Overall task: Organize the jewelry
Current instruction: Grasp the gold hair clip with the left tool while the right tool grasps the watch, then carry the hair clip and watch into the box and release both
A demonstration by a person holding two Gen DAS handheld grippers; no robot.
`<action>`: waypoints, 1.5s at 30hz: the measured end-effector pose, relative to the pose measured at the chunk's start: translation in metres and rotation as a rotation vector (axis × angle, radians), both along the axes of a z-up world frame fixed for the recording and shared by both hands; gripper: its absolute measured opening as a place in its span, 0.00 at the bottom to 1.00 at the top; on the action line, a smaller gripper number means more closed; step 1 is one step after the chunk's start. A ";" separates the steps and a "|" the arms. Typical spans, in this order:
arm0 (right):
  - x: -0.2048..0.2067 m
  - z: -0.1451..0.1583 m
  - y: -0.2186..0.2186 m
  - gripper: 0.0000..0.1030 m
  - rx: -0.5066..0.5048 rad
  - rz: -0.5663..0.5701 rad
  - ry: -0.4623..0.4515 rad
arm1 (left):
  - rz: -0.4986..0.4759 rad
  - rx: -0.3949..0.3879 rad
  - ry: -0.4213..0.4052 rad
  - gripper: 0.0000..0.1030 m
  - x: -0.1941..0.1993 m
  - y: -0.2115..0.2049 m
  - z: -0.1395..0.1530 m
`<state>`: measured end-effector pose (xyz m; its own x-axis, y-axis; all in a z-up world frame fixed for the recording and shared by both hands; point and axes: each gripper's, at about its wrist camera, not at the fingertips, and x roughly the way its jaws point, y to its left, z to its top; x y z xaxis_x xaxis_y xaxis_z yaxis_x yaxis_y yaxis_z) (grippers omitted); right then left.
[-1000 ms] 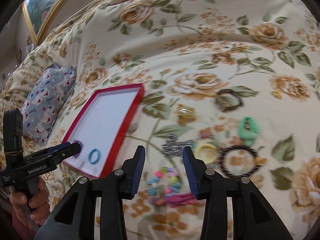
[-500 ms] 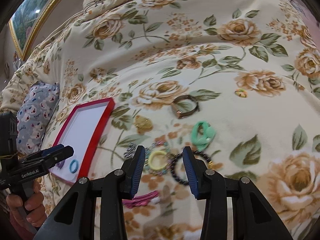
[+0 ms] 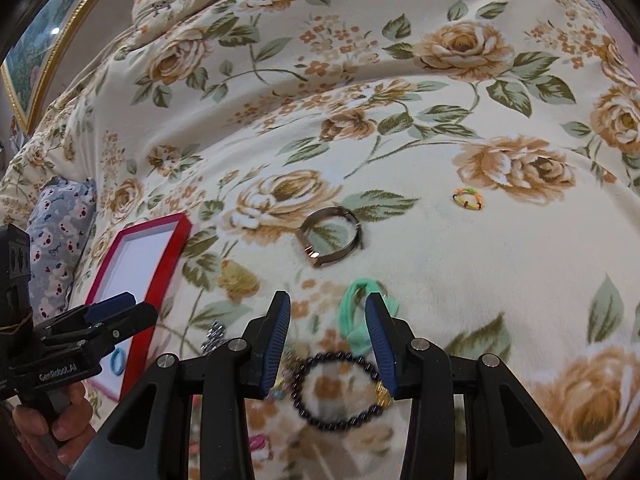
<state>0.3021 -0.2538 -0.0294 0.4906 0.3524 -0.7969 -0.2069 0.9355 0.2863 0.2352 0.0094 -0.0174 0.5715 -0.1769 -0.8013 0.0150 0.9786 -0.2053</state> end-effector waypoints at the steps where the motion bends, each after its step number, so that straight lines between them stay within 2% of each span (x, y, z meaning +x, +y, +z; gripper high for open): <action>1: 0.006 -0.002 0.000 0.40 0.002 -0.003 0.005 | -0.010 -0.003 0.006 0.71 0.007 -0.002 -0.004; 8: 0.047 -0.022 0.000 0.40 0.026 -0.004 0.051 | -0.043 -0.021 0.048 0.72 0.050 -0.021 -0.033; 16: 0.079 -0.046 0.012 0.38 -0.025 0.016 0.082 | -0.020 -0.036 0.089 0.70 0.089 -0.025 -0.064; 18: 0.083 -0.053 0.015 0.29 -0.045 0.022 0.090 | -0.020 -0.028 0.088 0.68 0.094 -0.027 -0.069; 19: 0.084 -0.055 0.015 0.27 -0.051 0.023 0.092 | -0.022 -0.022 0.085 0.60 0.095 -0.028 -0.070; 20: 0.085 -0.057 0.016 0.20 -0.060 0.026 0.092 | -0.028 -0.014 0.084 0.48 0.098 -0.030 -0.071; 21: 0.086 -0.057 0.016 0.12 -0.064 0.027 0.091 | -0.032 -0.010 0.086 0.42 0.098 -0.032 -0.072; 22: 0.085 -0.058 0.016 0.08 -0.063 0.027 0.091 | -0.033 -0.009 0.086 0.38 0.099 -0.032 -0.073; 26: 0.081 -0.053 0.017 0.05 -0.060 0.030 0.075 | -0.038 -0.019 0.060 0.37 0.095 -0.030 -0.068; 34: 0.051 -0.024 0.030 0.05 0.009 0.058 0.033 | -0.031 -0.042 -0.013 0.37 0.059 -0.012 -0.034; 45: 0.017 -0.006 0.068 0.05 0.055 0.138 0.028 | 0.030 -0.074 -0.035 0.37 -0.004 0.038 -0.007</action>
<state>0.3192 -0.1855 -0.0352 0.4127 0.4582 -0.7872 -0.3234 0.8817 0.3436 0.2316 0.0469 -0.0245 0.6052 -0.2175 -0.7658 -0.0051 0.9609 -0.2770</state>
